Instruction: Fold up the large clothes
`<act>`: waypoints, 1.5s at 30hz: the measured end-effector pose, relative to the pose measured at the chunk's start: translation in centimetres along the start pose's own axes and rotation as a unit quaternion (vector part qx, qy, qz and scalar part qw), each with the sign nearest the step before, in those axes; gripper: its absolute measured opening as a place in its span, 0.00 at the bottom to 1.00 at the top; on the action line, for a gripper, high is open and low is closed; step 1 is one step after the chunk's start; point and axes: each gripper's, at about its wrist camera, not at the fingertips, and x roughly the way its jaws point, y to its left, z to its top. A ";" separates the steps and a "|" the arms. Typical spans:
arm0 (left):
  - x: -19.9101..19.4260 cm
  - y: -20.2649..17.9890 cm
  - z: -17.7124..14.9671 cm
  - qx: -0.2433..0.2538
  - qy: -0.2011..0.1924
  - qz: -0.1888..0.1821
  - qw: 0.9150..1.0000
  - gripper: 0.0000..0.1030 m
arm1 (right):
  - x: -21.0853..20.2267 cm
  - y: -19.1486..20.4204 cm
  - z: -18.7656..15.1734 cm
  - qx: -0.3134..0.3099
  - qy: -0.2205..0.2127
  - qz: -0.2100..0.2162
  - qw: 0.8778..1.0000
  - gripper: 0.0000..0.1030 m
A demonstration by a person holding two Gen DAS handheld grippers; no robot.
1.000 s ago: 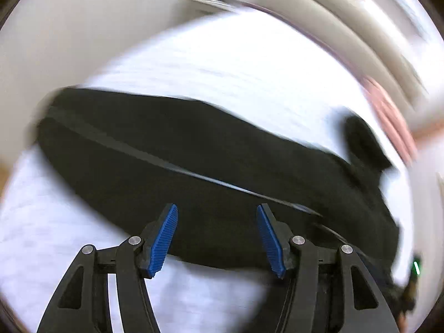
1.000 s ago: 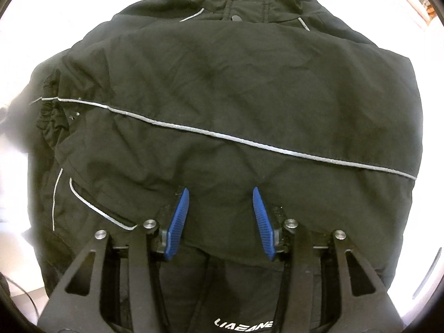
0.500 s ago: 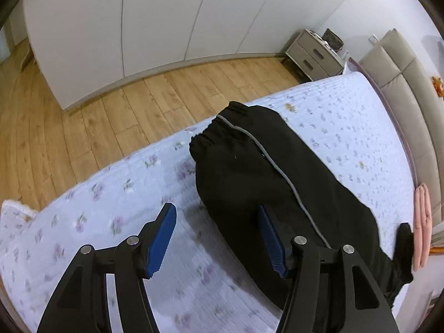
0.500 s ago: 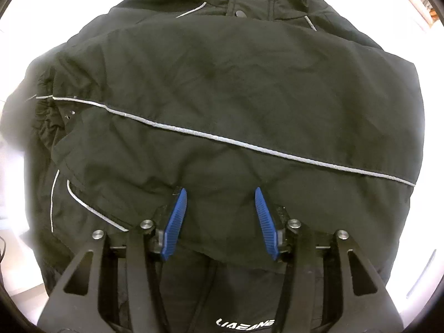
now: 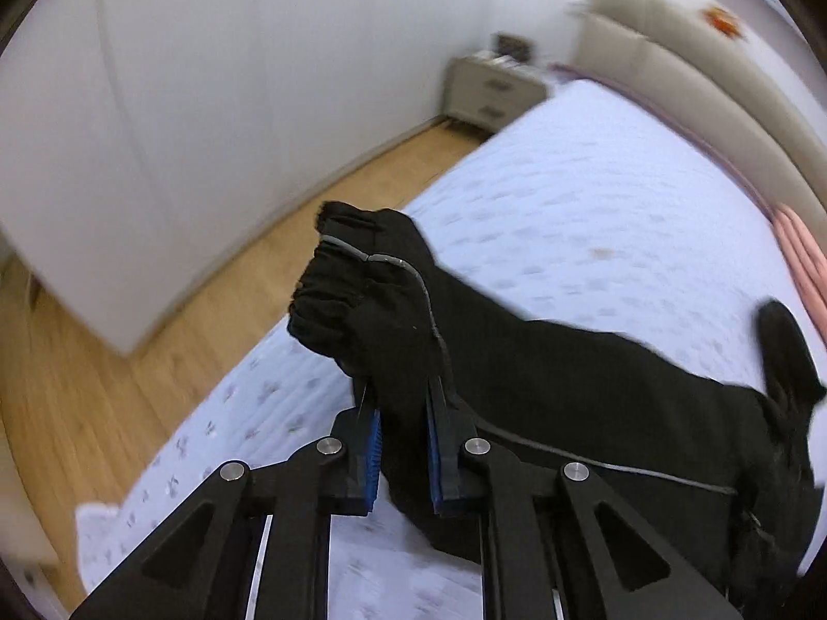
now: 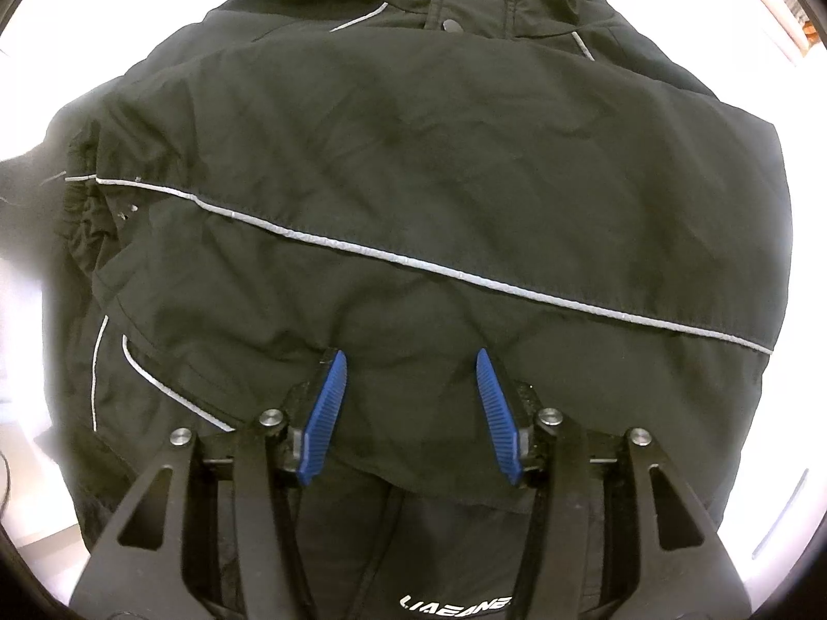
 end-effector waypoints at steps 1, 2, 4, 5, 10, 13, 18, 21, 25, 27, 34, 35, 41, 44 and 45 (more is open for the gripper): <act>-1.2 -1.4 -0.1 0.018 -0.011 -0.006 1.000 0.14 | 0.0 -0.1 0.0 0.001 0.000 0.002 1.000 0.49; -2.7 -3.2 -0.4 0.039 -0.023 -0.017 0.999 0.14 | 0.0 -0.2 0.1 0.002 -0.001 0.004 1.000 0.49; -5.2 -6.9 -1.2 0.081 -0.034 -0.051 0.995 0.13 | -0.2 -0.4 0.1 0.007 -0.006 0.011 1.000 0.49; -6.5 -9.2 -1.9 0.109 -0.039 -0.070 0.991 0.13 | -0.4 -0.6 0.1 0.011 -0.011 0.018 1.000 0.49; -9.3 -19.1 -6.6 0.206 -0.034 -0.155 0.966 0.13 | -1.7 -0.9 0.1 0.013 -0.031 0.041 0.999 0.49; -8.1 -24.5 -10.8 0.242 -0.002 -0.195 0.951 0.13 | -2.4 -0.7 0.0 0.007 -0.045 0.051 0.998 0.49; -4.2 -29.3 -16.8 0.300 0.028 -0.175 0.937 0.13 | -3.4 -0.7 0.2 0.006 -0.063 0.076 0.995 0.49; -3.2 -29.5 -17.8 0.306 0.037 -0.169 0.936 0.21 | -3.8 -0.3 0.6 0.000 -0.074 0.094 0.993 0.49; -3.9 -29.3 -17.6 0.292 0.076 -0.231 0.925 0.63 | -4.0 1.2 1.6 -0.009 -0.080 0.124 0.989 0.49; -4.8 -29.1 -17.9 0.303 0.079 -0.234 0.920 0.64 | -4.4 2.7 2.1 -0.013 -0.084 0.146 0.986 0.49; -7.6 -25.3 -15.9 0.269 0.080 -0.230 0.932 0.64 | -5.1 7.7 4.4 -0.024 -0.094 0.223 0.970 0.66; -7.9 -24.3 -15.2 0.259 0.074 -0.224 0.937 0.64 | -4.7 8.2 4.8 -0.023 -0.091 0.230 0.969 0.67; -8.2 -19.8 -11.7 0.219 0.053 -0.175 0.959 0.64 | -1.2 9.2 6.5 0.016 -0.049 0.275 0.960 0.65; -8.5 -18.5 -10.1 0.205 0.042 -0.158 0.965 0.64 | -0.7 9.9 6.7 0.019 -0.038 0.303 0.952 0.34; -8.5 -18.2 -9.6 0.199 0.038 -0.152 0.967 0.64 | -1.1 10.2 6.8 0.011 -0.042 0.299 0.953 0.32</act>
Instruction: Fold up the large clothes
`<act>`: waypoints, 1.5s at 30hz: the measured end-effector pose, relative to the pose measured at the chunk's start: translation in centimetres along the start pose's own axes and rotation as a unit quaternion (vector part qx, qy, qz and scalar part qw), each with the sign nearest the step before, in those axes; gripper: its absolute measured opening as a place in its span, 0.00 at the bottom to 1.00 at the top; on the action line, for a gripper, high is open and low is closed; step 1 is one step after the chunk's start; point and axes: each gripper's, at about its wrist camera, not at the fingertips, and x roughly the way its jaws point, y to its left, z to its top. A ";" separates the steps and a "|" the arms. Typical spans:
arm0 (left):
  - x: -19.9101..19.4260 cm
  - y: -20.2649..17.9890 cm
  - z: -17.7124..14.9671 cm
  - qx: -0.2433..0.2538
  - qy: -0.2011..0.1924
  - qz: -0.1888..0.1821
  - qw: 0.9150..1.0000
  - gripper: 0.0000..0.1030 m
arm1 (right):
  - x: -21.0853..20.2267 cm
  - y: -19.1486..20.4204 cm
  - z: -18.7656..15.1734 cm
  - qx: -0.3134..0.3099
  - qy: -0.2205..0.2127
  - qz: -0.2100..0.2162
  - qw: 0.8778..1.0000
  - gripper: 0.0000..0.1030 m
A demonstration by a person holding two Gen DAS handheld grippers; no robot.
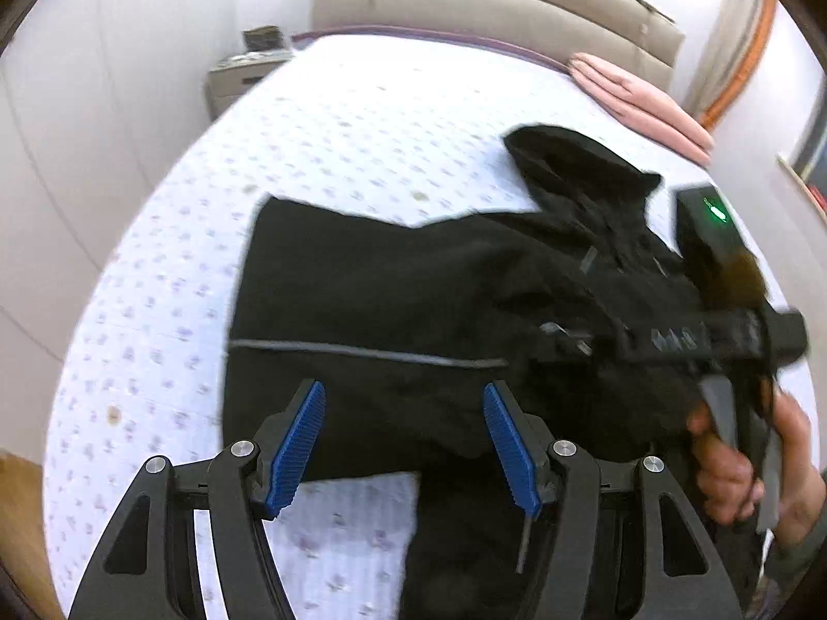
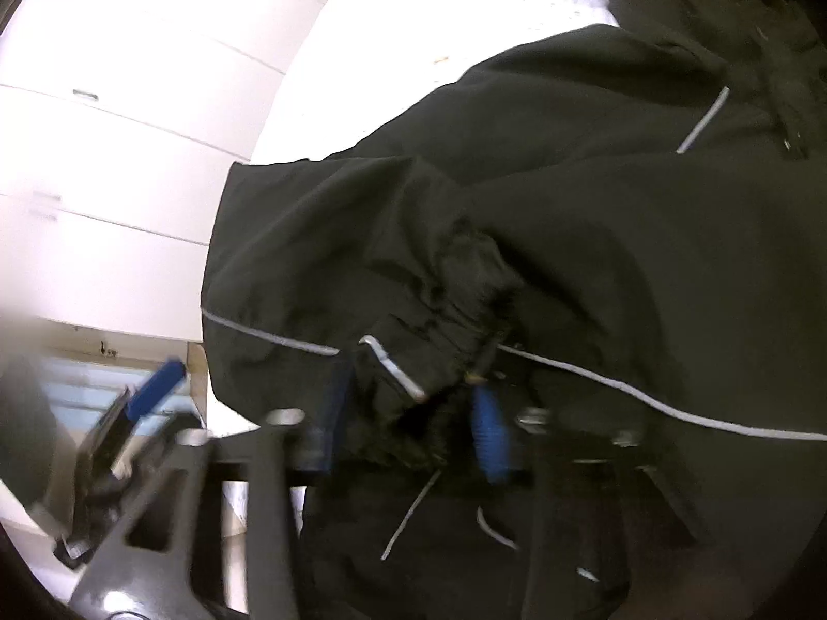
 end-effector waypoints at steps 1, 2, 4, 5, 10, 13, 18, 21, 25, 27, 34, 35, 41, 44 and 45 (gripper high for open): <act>-0.2 0.2 0.2 -0.005 -0.003 0.003 1.000 0.64 | -0.6 0.8 -0.2 -0.017 -0.007 -0.007 1.000 0.27; -0.3 0.3 0.6 -0.009 -0.006 0.009 1.000 0.64 | -1.3 1.6 -0.6 -0.032 -0.011 -0.007 0.999 0.23; -0.3 0.1 1.3 -0.011 -0.012 0.019 1.000 0.64 | -2.8 3.0 -1.0 -0.043 -0.018 0.000 0.999 0.21; 0.0 -0.5 1.9 -0.009 -0.016 0.022 1.000 0.64 | -4.2 3.8 -1.3 -0.051 -0.029 -0.002 0.998 0.20; -0.2 -2.9 3.8 0.007 -0.025 -0.009 1.000 0.64 | -12.8 3.6 -2.4 -0.063 -0.099 -0.045 0.992 0.19; 0.8 -5.5 4.4 0.031 -0.023 -0.037 0.999 0.64 | -18.0 0.6 -3.3 -0.042 -0.129 -0.086 0.987 0.19; 4.4 -10.7 4.3 0.078 0.005 -0.097 0.992 0.64 | -24.3 -5.6 -5.9 0.006 -0.155 -0.206 0.966 0.19; 7.4 -13.2 3.5 0.098 0.044 -0.124 0.986 0.64 | -25.0 -9.2 -6.8 0.047 -0.147 -0.259 0.953 0.19; 11.6 -15.2 1.4 0.134 0.091 -0.098 0.982 0.60 | -22.5 -14.1 -8.4 0.099 -0.112 -0.302 0.942 0.20; 12.8 -16.0 0.5 0.158 0.093 -0.068 0.981 0.60 | -20.1 -16.3 -8.6 0.123 -0.089 -0.302 0.941 0.20; 12.2 -15.9 0.8 0.171 0.090 -0.064 0.979 0.60 | -17.6 -18.4 -8.7 0.131 -0.067 -0.318 0.937 0.28; 11.7 -15.8 1.2 0.168 0.091 -0.067 0.979 0.60 | -18.1 -17.9 -8.6 0.127 -0.065 -0.320 0.937 0.32; 9.3 -15.4 4.0 0.134 0.078 -0.081 0.985 0.61 | -21.6 -11.4 -7.2 0.064 -0.118 -0.333 0.933 0.58; 10.2 -15.3 5.0 0.113 0.077 -0.085 0.987 0.61 | -19.5 -9.8 -5.5 0.035 -0.114 -0.310 0.943 0.57; 10.9 -15.3 5.1 0.111 0.080 -0.075 0.988 0.61 | -18.5 -9.7 -5.2 0.028 -0.106 -0.310 0.944 0.56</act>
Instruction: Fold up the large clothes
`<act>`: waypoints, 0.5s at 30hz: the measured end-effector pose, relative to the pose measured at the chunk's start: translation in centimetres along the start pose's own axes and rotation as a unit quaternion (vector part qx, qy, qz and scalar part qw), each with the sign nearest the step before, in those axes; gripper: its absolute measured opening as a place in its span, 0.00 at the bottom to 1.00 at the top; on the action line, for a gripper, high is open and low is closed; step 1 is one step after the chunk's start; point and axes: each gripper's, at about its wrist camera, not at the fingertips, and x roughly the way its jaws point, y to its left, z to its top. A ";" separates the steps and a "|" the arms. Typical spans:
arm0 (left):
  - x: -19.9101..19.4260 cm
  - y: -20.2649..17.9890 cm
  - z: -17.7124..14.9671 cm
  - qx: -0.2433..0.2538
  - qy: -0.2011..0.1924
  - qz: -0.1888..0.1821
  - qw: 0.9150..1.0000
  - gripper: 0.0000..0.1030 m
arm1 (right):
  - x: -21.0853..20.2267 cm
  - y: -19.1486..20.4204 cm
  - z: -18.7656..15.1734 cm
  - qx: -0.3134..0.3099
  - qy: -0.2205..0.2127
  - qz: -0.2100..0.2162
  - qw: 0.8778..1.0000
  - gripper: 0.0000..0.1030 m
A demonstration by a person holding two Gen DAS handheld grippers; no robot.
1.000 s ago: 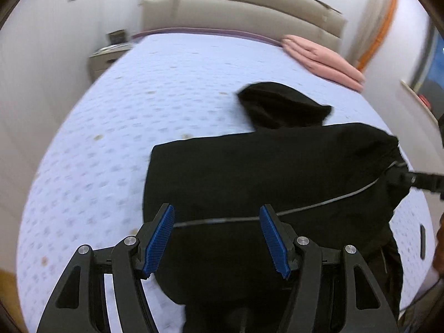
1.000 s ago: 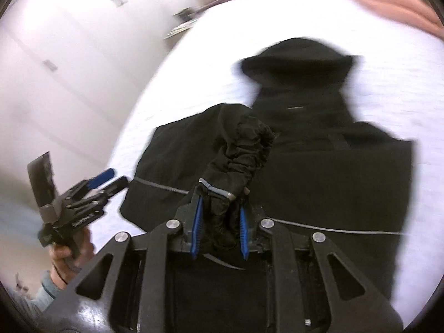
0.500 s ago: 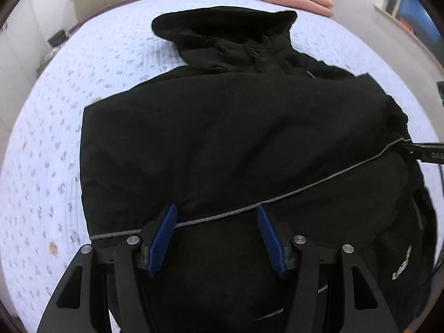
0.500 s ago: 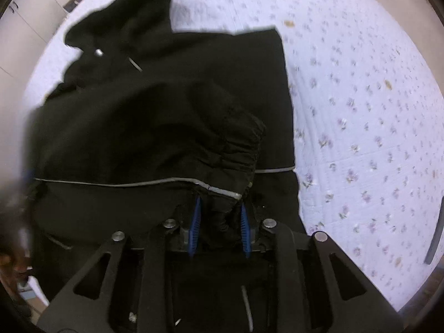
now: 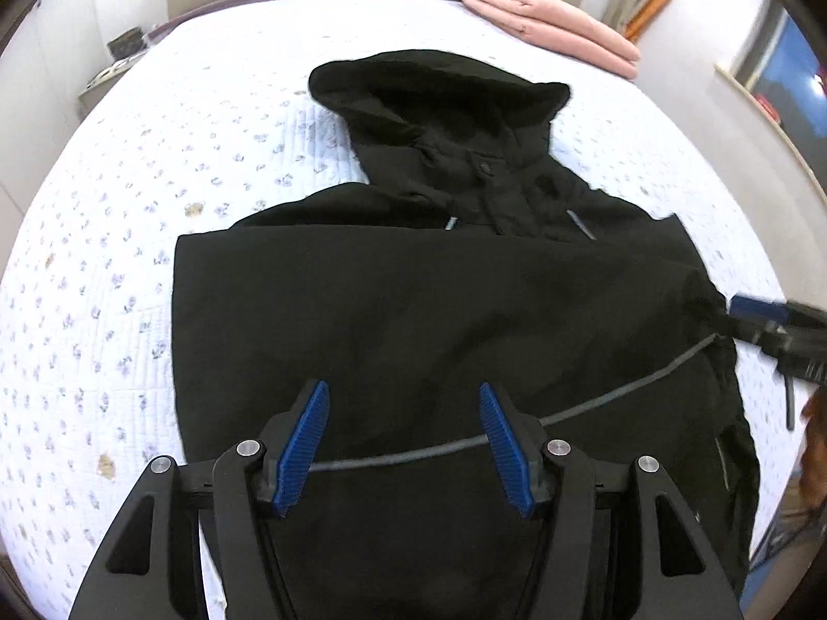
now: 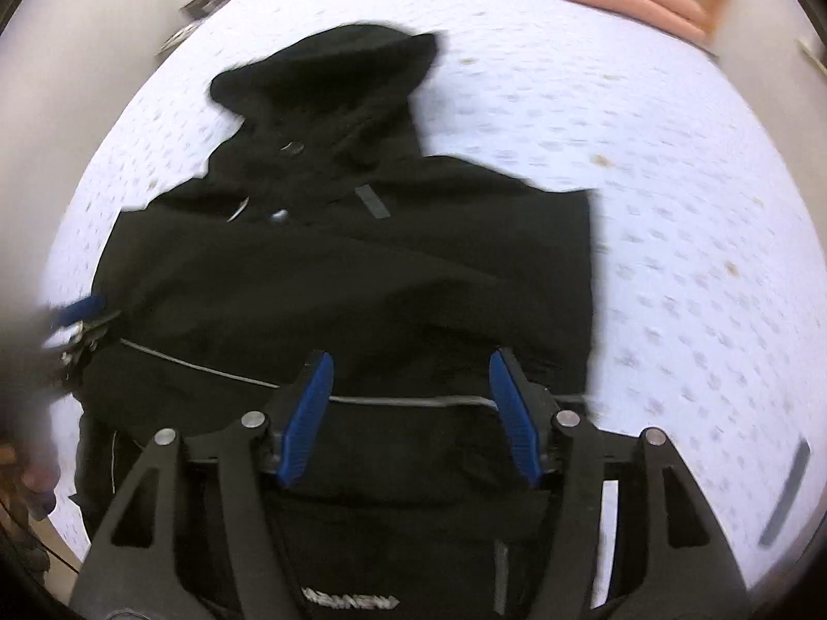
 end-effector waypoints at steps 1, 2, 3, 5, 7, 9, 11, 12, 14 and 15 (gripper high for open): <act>0.9 0.0 0.1 0.000 0.008 0.010 1.000 0.61 | 1.4 0.8 0.1 -0.011 0.010 -0.003 1.000 0.52; 1.9 0.2 0.0 0.000 0.018 0.014 1.000 0.61 | 2.5 1.3 0.1 -0.018 0.018 -0.006 1.000 0.45; 2.8 0.5 -0.2 0.000 0.023 0.014 1.000 0.60 | 4.1 1.6 -0.2 -0.025 0.036 -0.012 0.999 0.42; 3.8 0.4 -0.5 0.006 0.025 0.017 1.000 0.60 | 6.4 1.1 -0.8 -0.018 0.068 -0.014 0.997 0.40; 3.8 0.1 -0.6 0.017 0.023 0.022 0.999 0.61 | 6.7 0.5 -1.0 -0.012 0.062 0.002 0.998 0.40; 3.5 0.2 -0.4 0.013 0.025 0.018 0.999 0.60 | 6.6 0.1 -0.8 -0.008 0.067 0.008 0.998 0.40; 2.9 0.5 0.0 0.004 0.026 0.007 1.000 0.61 | 6.4 -0.1 -0.5 -0.009 0.073 0.014 0.997 0.40; 2.2 0.7 0.4 0.001 0.022 0.000 1.000 0.61 | 6.0 -0.2 -0.1 -0.008 0.075 0.019 0.997 0.40; 0.8 0.9 1.7 0.002 0.004 -0.007 1.000 0.61 | 4.6 -0.6 0.7 -0.003 0.068 0.039 0.997 0.42; 0.0 1.1 2.7 0.006 -0.011 -0.005 1.000 0.61 | 3.7 -0.9 1.4 0.001 0.058 0.051 0.997 0.42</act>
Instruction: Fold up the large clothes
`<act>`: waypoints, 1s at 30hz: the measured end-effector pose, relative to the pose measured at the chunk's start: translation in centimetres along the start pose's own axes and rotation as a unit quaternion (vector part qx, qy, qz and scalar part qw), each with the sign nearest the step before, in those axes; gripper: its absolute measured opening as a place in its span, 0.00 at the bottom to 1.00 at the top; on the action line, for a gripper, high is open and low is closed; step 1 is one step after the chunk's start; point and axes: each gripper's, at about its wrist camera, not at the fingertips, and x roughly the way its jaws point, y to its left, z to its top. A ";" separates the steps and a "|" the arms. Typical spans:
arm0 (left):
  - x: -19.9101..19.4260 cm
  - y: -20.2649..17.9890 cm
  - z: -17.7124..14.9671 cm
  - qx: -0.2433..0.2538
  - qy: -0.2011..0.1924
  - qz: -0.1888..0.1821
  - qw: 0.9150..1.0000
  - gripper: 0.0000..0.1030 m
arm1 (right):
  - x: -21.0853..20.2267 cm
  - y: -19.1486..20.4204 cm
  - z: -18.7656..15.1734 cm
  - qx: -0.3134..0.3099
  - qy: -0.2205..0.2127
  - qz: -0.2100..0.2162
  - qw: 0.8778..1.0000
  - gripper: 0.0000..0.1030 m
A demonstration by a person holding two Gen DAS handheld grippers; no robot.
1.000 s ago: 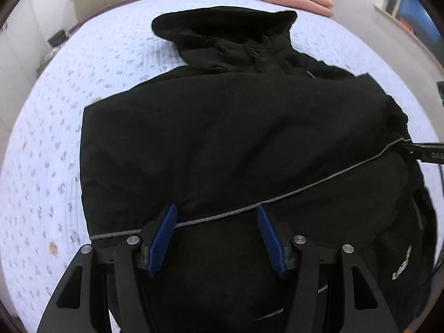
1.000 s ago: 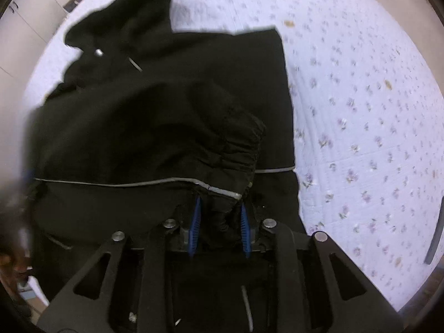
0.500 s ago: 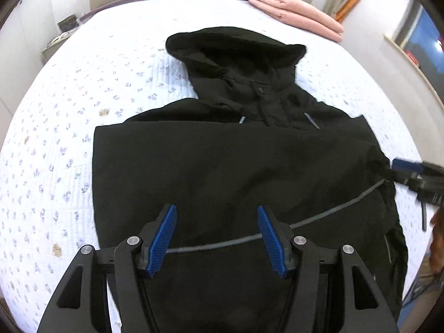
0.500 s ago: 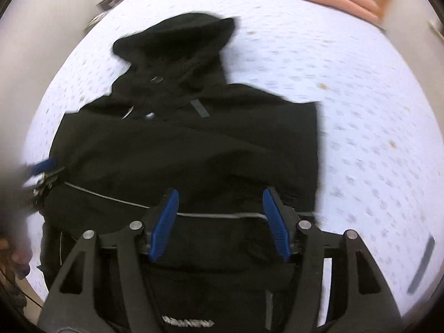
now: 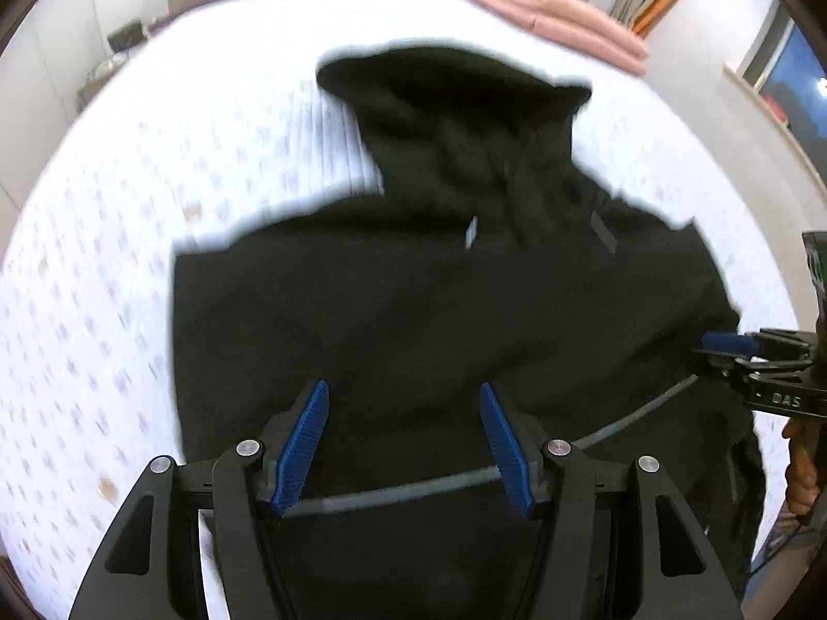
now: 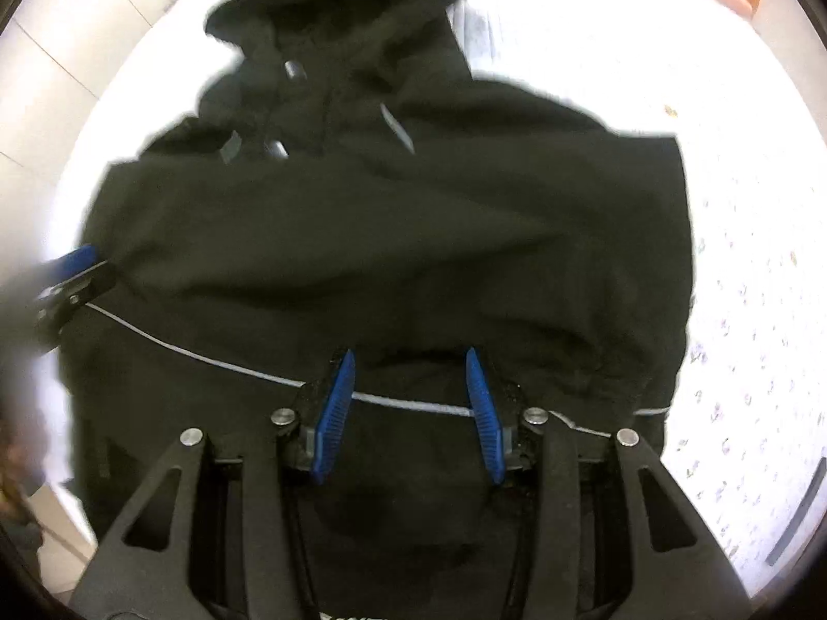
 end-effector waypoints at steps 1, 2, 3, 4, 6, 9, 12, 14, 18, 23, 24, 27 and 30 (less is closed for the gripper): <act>-0.6 0.1 1.1 0.002 -0.012 0.001 1.000 0.61 | -0.8 -0.5 0.9 0.001 -0.011 0.008 1.000 0.42; -1.0 0.4 2.6 0.002 -0.024 -0.001 1.000 0.61 | -2.0 -0.7 2.0 0.003 -0.029 0.015 0.999 0.42; -1.2 0.8 4.4 -0.001 -0.035 -0.002 0.999 0.61 | -2.7 -0.9 3.0 0.004 -0.040 0.017 0.999 0.42; -1.2 1.1 5.8 -0.003 -0.044 0.001 0.999 0.61 | -3.3 -1.1 4.4 0.005 -0.056 0.020 0.998 0.42; -0.8 1.8 9.5 -0.007 -0.065 0.010 0.998 0.61 | -3.8 -1.5 7.2 0.012 -0.082 0.015 0.996 0.42; 0.9 3.3 14.6 -0.026 -0.075 0.004 0.997 0.61 | -3.7 -2.4 12.2 0.030 -0.127 0.002 0.991 0.42; 2.9 5.2 18.8 -0.067 -0.079 -0.013 0.995 0.61 | -2.9 -3.2 15.7 0.051 -0.151 -0.009 0.987 0.43; 4.4 6.2 21.3 -0.090 -0.078 -0.015 0.993 0.61 | -1.9 -3.8 18.0 0.066 -0.162 -0.012 0.985 0.43; 8.7 6.7 25.2 -0.094 -0.058 -0.019 0.994 0.61 | 0.1 -4.6 22.2 0.085 -0.159 0.001 0.984 0.44; 13.6 7.4 26.4 -0.105 -0.011 -0.028 0.994 0.61 | 4.2 -5.7 25.4 0.082 -0.126 -0.004 0.989 0.45; 14.6 7.6 26.2 -0.107 0.003 -0.039 0.993 0.61 | 5.1 -5.8 25.5 0.082 -0.115 0.007 0.990 0.45; 16.5 7.8 24.5 -0.099 0.024 -0.042 0.994 0.61 | 7.4 -6.1 25.0 0.084 -0.084 0.037 0.992 0.45; 18.5 7.9 22.8 -0.087 0.058 -0.050 0.993 0.61 | 8.9 -6.2 24.2 0.082 -0.062 0.058 0.993 0.46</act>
